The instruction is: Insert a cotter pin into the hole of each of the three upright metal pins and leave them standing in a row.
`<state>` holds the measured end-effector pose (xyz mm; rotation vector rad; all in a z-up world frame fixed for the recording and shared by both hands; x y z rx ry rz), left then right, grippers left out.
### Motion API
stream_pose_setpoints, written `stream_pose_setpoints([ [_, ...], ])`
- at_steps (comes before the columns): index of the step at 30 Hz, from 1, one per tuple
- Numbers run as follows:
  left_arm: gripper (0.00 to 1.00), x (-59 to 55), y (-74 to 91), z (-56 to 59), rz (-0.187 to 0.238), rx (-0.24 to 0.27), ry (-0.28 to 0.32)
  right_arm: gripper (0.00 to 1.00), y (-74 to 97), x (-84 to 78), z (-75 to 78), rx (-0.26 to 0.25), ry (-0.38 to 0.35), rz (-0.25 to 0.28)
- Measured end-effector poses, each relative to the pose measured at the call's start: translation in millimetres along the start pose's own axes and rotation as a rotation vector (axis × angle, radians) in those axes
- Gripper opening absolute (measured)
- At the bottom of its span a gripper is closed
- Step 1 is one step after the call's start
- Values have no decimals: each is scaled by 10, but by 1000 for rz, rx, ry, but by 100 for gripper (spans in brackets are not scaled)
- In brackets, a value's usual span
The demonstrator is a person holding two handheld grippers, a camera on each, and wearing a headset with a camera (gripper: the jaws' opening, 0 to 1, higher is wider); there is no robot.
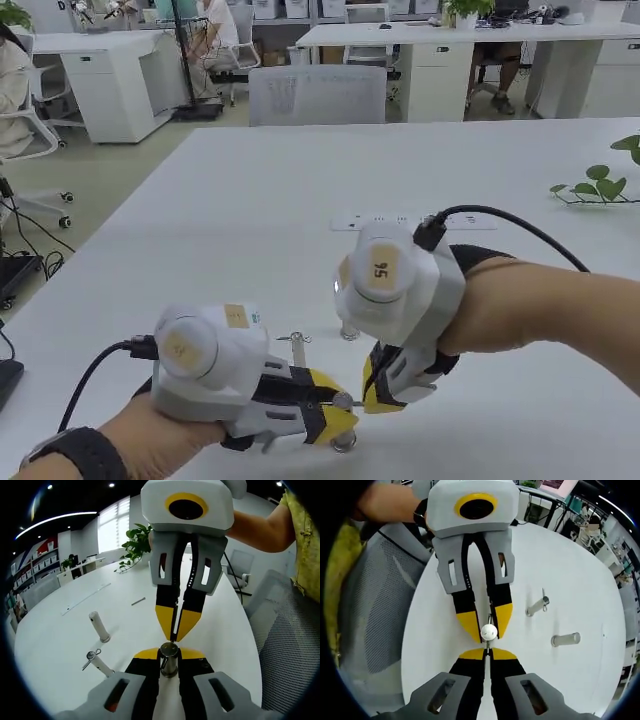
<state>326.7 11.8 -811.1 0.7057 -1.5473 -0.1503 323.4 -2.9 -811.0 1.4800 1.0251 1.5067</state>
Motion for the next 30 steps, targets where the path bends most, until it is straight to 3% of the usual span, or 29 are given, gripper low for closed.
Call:
stream_pose_setpoints([
  [30,11,21,-26,12,-2,-10,-10,3,-8,72,-7,7,32,12],
])
Point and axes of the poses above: the centre of the closed fingertips' face, and the gripper's own axes: y roughly backward along the fingers, z roughly to its right, x roughly out of its top, the point moved 1 cm from there along y, roughly backward along the fingers, and after that the axes turned 9 degrees about -y, right-handed, at the moved point
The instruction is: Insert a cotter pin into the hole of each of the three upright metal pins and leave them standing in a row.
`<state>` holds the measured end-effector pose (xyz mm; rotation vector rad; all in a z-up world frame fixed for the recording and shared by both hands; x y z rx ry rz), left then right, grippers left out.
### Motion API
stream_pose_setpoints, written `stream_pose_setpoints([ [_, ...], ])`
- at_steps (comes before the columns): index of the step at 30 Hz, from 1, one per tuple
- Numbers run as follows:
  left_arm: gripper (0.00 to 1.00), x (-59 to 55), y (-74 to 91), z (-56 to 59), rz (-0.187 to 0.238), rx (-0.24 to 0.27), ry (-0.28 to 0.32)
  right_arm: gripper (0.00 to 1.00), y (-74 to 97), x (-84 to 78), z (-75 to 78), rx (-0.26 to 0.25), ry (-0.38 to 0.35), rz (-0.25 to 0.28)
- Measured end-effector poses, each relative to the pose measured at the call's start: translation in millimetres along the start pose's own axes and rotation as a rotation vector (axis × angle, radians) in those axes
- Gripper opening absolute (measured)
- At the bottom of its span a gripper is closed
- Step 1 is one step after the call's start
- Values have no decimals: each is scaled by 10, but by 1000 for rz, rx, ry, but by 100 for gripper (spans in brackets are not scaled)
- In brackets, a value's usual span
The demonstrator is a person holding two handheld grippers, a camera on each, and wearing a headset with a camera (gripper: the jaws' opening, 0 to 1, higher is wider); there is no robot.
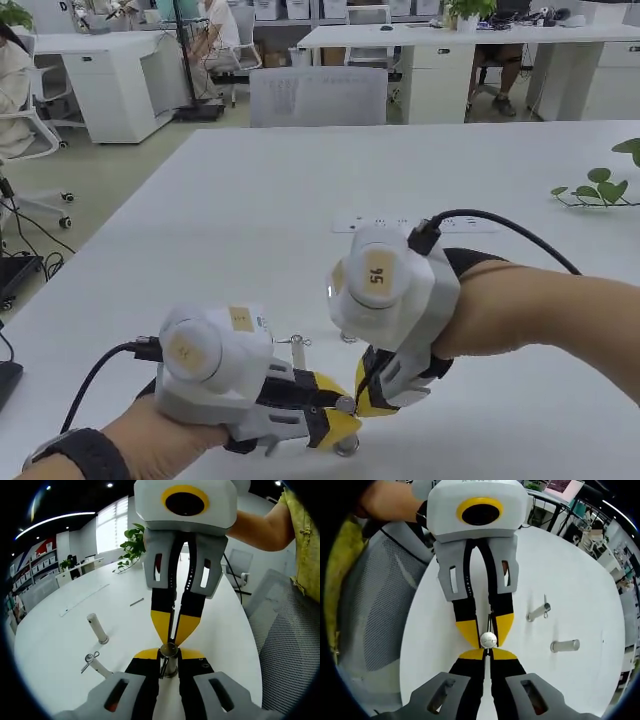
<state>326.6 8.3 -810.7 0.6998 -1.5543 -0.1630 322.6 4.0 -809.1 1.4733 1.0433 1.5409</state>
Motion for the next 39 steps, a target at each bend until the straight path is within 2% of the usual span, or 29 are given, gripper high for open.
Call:
stream_pose_setpoints([
  [10,11,-4,-5,3,1,0,0,4,-7,-4,0,2,-9,7],
  [25,11,0,-22,7,8,-3,5,12,7,-72,29,-8,-24,13],
  [33,11,3,-22,1,8,-2,10,18,97,-157,52,-16,-76,64],
  [39,11,8,-28,-12,7,3,17,20,209,-254,86,-42,-131,120],
])
Point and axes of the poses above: the centre of the closed fingertips' face, and the gripper's own axes: y roughly backward along the fingers, z roughly to its right, x roughly out of its top, the point moved 1 cm from there along y, roughly backward along the fingers, and after that the axes turned 9 degrees about -y, right-handed, at the moved point
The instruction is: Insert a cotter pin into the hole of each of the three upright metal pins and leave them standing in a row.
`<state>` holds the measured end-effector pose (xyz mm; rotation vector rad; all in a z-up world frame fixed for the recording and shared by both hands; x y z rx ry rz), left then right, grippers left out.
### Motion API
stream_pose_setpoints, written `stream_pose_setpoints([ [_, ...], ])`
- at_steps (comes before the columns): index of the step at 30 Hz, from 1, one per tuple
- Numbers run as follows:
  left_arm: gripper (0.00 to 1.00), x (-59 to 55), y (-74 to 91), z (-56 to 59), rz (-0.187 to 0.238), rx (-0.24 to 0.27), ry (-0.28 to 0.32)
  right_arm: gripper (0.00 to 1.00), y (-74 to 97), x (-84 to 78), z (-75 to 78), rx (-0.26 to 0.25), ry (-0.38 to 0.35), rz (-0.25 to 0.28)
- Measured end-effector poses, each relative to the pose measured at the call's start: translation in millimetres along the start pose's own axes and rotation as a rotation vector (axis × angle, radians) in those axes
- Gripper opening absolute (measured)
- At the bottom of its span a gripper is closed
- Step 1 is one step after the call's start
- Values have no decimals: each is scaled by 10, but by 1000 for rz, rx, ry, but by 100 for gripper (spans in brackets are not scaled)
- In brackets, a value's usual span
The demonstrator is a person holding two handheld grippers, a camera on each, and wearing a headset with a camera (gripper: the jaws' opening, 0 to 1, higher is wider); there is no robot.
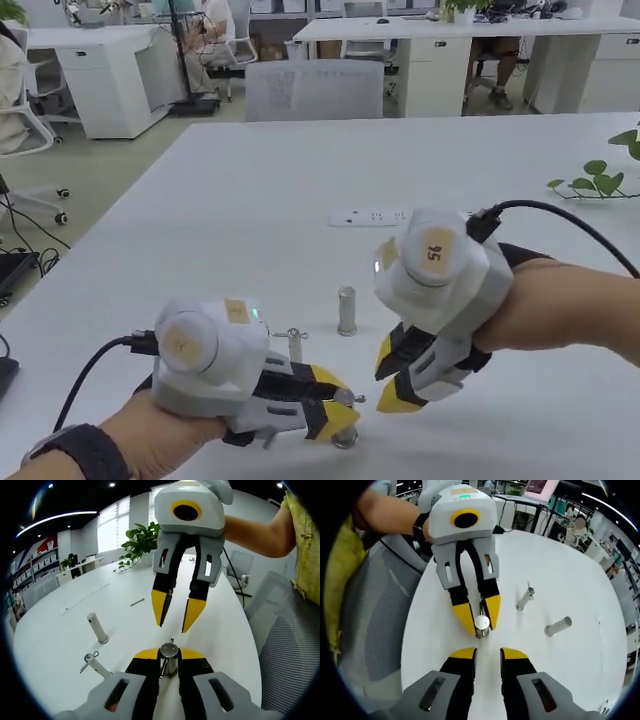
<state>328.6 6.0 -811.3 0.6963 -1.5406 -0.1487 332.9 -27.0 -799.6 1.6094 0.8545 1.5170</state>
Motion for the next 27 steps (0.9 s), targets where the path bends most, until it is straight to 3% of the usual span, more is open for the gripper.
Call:
stream_pose_setpoints([
  [3,11,2,-5,-9,1,0,2,20,50,-18,5,-5,-40,39],
  [11,11,2,-1,-28,0,5,6,20,90,-76,19,-23,-76,67],
  [27,10,-25,36,-83,-20,11,11,20,101,-92,20,-25,-94,81],
])
Point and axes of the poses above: the centre of the closed fingertips' face, and the gripper's own axes: y roughly backward along the fingers, z roughly to its right, x roughly out of its top, the point moved 1 cm from there along y, roughly backward along the fingers, and after that the axes turned 9 degrees about -y, right-handed, at the moved point
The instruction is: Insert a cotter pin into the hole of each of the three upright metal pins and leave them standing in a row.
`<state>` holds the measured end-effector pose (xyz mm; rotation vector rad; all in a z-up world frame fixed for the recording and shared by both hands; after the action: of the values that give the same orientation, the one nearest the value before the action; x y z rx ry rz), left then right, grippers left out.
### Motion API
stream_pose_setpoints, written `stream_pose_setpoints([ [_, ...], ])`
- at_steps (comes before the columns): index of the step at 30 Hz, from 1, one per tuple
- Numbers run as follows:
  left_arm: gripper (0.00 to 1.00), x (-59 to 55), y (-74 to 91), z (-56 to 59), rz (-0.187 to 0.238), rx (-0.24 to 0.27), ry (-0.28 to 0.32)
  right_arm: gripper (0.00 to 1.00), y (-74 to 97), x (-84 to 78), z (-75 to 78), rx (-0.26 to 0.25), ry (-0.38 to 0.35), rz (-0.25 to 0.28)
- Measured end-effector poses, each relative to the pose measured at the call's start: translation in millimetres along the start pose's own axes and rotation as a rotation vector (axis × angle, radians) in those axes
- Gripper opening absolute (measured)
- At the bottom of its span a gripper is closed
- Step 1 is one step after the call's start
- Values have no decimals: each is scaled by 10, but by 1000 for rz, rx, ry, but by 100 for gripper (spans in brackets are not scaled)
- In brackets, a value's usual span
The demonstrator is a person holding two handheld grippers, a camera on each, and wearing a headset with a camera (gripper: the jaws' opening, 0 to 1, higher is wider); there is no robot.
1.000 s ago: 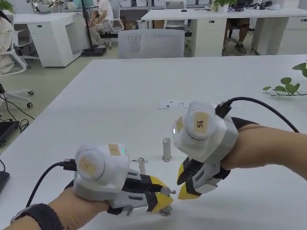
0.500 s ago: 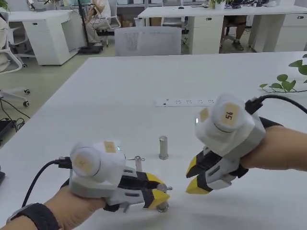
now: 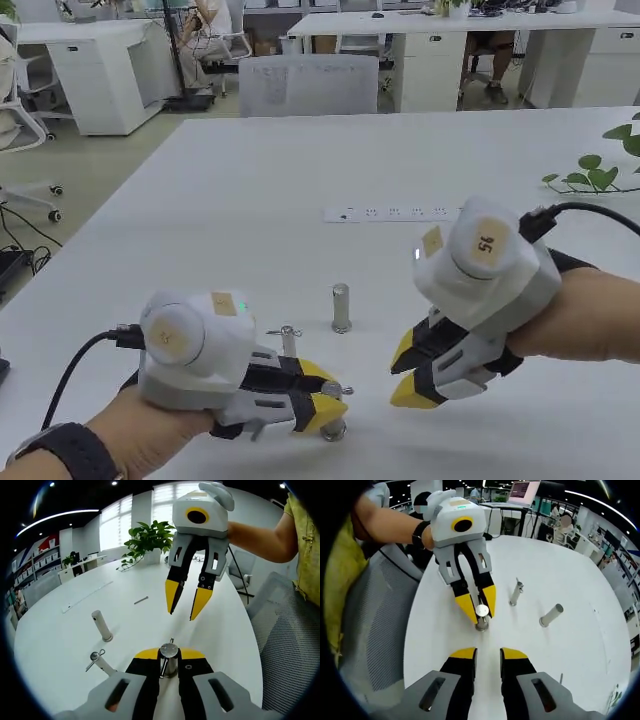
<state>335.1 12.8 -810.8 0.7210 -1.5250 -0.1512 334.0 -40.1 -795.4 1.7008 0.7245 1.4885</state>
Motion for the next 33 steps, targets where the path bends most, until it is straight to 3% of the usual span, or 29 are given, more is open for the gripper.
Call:
stream_pose_setpoints([
  [5,10,25,-30,-48,-18,-7,-12,20,22,-29,37,-5,-11,4],
  [11,10,111,-60,-139,-8,-6,-11,20,35,-71,65,-7,-26,9],
  [23,10,411,-181,-486,23,6,-51,19,115,-173,197,-26,-73,28],
  [33,10,371,-289,-689,-6,-7,-47,19,104,-244,250,-30,-99,34],
])
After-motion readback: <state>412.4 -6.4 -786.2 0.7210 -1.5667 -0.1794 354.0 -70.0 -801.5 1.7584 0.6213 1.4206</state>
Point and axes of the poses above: the centre of the closed fingertips' face, and the gripper's own axes: y roughly backward along the fingers, z roughly to its right, x roughly out of its top, the point moved 1 cm from there along y, roughly backward along the fingers, and after that the axes turned 9 degrees about -y, right-handed, at the moved point
